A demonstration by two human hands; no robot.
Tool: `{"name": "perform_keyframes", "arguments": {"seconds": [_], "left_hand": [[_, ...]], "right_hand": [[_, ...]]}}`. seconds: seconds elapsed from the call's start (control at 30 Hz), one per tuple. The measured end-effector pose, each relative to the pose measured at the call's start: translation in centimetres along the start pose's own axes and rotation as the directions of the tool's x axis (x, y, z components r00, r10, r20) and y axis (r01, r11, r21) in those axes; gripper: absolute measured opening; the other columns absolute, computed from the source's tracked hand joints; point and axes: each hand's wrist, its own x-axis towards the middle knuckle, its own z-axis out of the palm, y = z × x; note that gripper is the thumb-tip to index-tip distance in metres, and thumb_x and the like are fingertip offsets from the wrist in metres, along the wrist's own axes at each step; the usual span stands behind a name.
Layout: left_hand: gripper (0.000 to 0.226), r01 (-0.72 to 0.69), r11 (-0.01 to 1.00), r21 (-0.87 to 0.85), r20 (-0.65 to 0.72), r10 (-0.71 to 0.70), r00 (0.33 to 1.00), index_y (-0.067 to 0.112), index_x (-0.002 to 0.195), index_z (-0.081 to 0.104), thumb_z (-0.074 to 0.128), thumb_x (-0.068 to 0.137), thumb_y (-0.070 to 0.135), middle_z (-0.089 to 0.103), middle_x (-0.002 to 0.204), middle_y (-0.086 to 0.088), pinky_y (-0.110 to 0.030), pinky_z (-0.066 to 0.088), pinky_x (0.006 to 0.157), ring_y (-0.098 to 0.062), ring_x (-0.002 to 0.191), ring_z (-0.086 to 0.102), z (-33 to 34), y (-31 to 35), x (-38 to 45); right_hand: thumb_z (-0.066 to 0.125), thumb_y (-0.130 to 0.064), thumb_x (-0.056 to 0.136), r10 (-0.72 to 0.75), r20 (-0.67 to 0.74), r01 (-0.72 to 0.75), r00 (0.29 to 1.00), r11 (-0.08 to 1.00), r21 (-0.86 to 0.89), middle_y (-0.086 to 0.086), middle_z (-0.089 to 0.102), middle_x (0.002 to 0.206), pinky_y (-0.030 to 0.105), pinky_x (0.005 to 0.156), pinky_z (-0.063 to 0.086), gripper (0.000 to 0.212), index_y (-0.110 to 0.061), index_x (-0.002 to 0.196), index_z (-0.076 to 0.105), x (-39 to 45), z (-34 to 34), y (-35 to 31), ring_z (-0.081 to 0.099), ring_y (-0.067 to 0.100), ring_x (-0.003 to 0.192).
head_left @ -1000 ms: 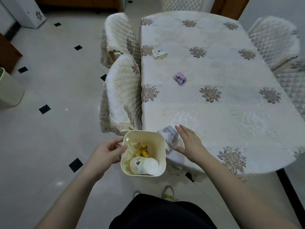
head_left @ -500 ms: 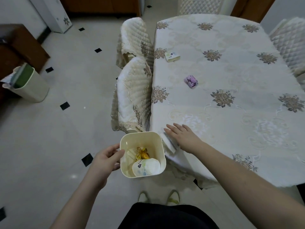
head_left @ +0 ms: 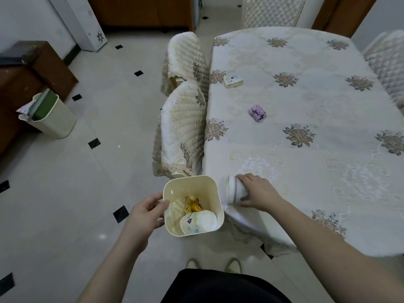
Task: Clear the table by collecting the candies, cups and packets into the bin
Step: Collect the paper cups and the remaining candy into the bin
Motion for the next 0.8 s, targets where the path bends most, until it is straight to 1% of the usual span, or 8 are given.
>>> {"name": "perform_keyframes", "arguments": {"seconds": [0.13,0.27,0.33,0.43,0.57,0.67,0.73,0.8], "left_hand": [[0.026,-0.009,1.000,-0.005,0.016,0.009,1.000,0.013,0.121,0.070,0.060,0.097,0.010,0.074,0.088,-0.007,-0.024,0.058,0.062,-0.014,0.073,0.070,0.4,0.6,0.3],[0.026,-0.022,1.000,-0.009,0.028,0.022,0.999,0.012,0.121,0.070,0.060,0.097,0.011,0.074,0.084,-0.006,-0.025,0.057,0.063,-0.016,0.071,0.067,1.1,0.8,0.5],[0.026,-0.030,0.999,-0.018,0.034,0.031,0.999,0.012,0.121,0.070,0.060,0.097,0.011,0.074,0.084,-0.006,-0.025,0.057,0.064,-0.014,0.068,0.068,1.4,1.0,0.6],[0.027,-0.041,0.999,-0.023,0.044,0.042,0.998,0.011,0.122,0.069,0.061,0.097,0.012,0.072,0.082,-0.007,-0.028,0.056,0.067,-0.015,0.069,0.066,1.9,1.1,0.7],[0.028,-0.052,0.998,-0.025,0.053,0.053,0.997,0.014,0.123,0.069,0.062,0.096,0.013,0.073,0.090,-0.016,-0.031,0.057,0.071,-0.018,0.074,0.068,2.7,1.3,0.7],[0.028,-0.073,0.997,-0.014,0.053,0.073,0.996,0.018,0.122,0.070,0.063,0.095,0.014,0.070,0.103,-0.028,-0.035,0.059,0.075,-0.020,0.077,0.067,3.1,1.5,0.6],[0.025,-0.083,0.996,-0.016,0.062,0.084,0.995,0.023,0.117,0.071,0.065,0.095,0.015,0.067,0.106,-0.031,-0.036,0.060,0.077,-0.021,0.079,0.067,3.4,1.7,0.4],[0.022,-0.087,0.996,-0.024,0.073,0.088,0.993,0.027,0.111,0.072,0.065,0.095,0.015,0.066,0.105,-0.032,-0.032,0.060,0.073,-0.020,0.079,0.068,3.7,1.9,0.0]], "right_hand": [[0.072,-0.058,0.062,0.074,-0.126,-0.035,0.989,0.957,0.287,-0.008,0.051,0.127,0.032,0.089,0.044,0.087,-0.032,0.137,0.037,-2.7,-2.1,-0.7,0.052,0.016,0.112],[0.075,-0.060,0.059,0.121,-0.280,0.037,0.952,0.866,0.499,-0.030,0.049,0.114,0.016,0.081,0.041,0.076,-0.048,0.126,0.040,-5.5,-5.6,-2.1,0.049,-0.010,0.104],[0.080,-0.055,0.059,0.144,-0.345,0.084,0.928,0.818,0.569,-0.031,0.053,0.112,0.013,0.080,0.041,0.071,-0.052,0.120,0.043,-6.7,-7.6,-2.8,0.051,-0.010,0.104],[0.084,-0.047,0.060,0.127,-0.396,0.152,0.910,0.785,0.601,-0.026,0.056,0.113,0.017,0.084,0.044,0.071,-0.049,0.120,0.047,-8.1,-10.1,-3.8,0.055,-0.002,0.105],[0.080,-0.049,0.062,-0.018,-0.401,0.213,0.916,0.869,0.446,-0.022,0.057,0.113,0.017,0.085,0.044,0.070,-0.041,0.123,0.049,-9.1,-12.0,-6.2,0.054,0.000,0.104],[0.073,-0.058,0.064,-0.148,-0.325,0.218,0.934,0.957,0.190,-0.015,0.059,0.112,0.026,0.081,0.045,0.071,-0.038,0.128,0.047,-9.0,-12.1,-8.2,0.054,0.012,0.101],[0.073,-0.057,0.065,-0.214,-0.257,0.226,0.943,0.974,0.017,-0.008,0.059,0.112,0.031,0.080,0.046,0.077,-0.034,0.133,0.045,-8.5,-11.7,-9.1,0.053,0.019,0.098],[0.072,-0.055,0.064,-0.221,-0.208,0.209,0.953,0.975,-0.079,-0.005,0.057,0.113,0.033,0.082,0.044,0.082,-0.032,0.136,0.039,-7.9,-11.3,-9.8,0.052,0.021,0.099]]}}
